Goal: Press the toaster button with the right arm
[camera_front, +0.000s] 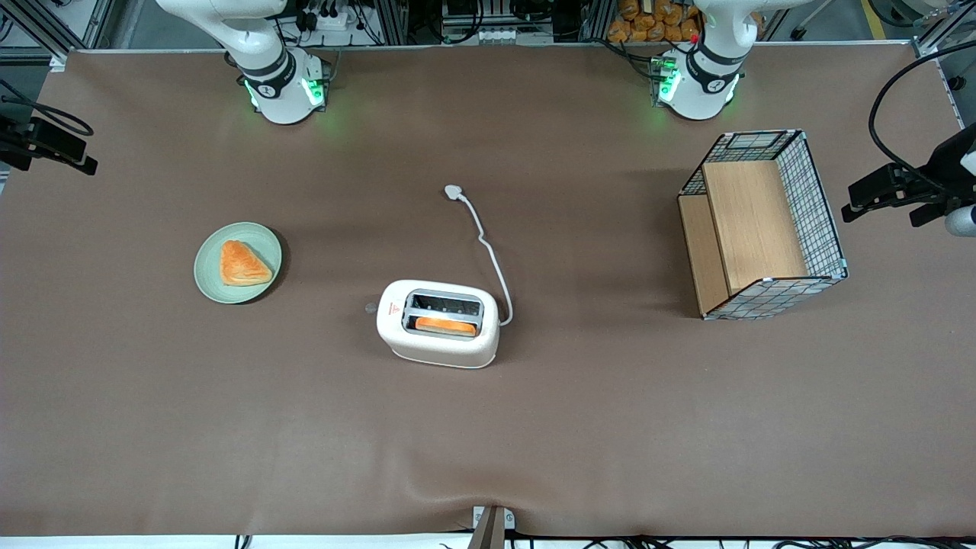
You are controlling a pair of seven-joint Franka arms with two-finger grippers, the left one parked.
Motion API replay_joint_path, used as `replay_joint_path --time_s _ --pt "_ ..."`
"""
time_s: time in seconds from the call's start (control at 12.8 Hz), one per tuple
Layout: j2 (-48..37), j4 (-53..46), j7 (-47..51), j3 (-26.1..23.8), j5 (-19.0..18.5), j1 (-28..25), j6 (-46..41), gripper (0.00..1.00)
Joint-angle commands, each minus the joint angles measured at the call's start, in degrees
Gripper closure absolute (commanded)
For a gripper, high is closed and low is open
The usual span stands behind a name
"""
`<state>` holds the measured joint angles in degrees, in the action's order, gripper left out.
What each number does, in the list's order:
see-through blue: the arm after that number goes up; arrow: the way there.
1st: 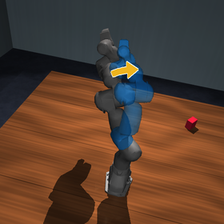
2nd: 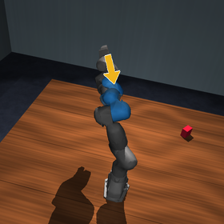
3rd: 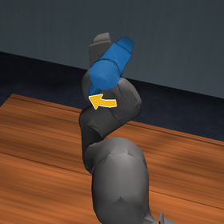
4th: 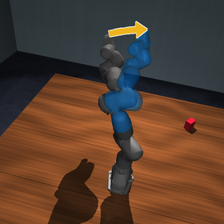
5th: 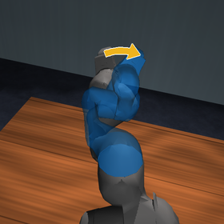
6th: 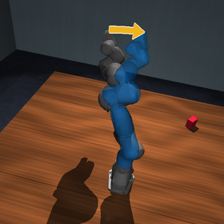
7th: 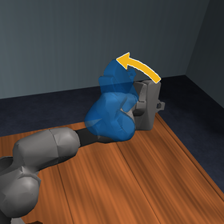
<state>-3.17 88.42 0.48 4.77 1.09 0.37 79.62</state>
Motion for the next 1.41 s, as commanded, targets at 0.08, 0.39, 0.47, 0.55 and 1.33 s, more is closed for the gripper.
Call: replay_joint_path --time_s 0.08,0.39,0.47,0.55,1.33 --pt "-0.7 1.3 0.7 -0.1 -1.0 -0.4 1.2 0.0" --pt "-0.7 1.7 0.7 0.0 -0.7 -0.4 1.4 0.0" --pt "-0.7 1.8 0.7 0.0 -0.6 -0.4 1.5 0.0" --pt "-0.8 1.9 0.7 0.0 -0.6 -0.4 1.6 0.0" --pt "0.4 1.9 -0.6 -0.1 -0.4 -2.7 1.3 0.0"
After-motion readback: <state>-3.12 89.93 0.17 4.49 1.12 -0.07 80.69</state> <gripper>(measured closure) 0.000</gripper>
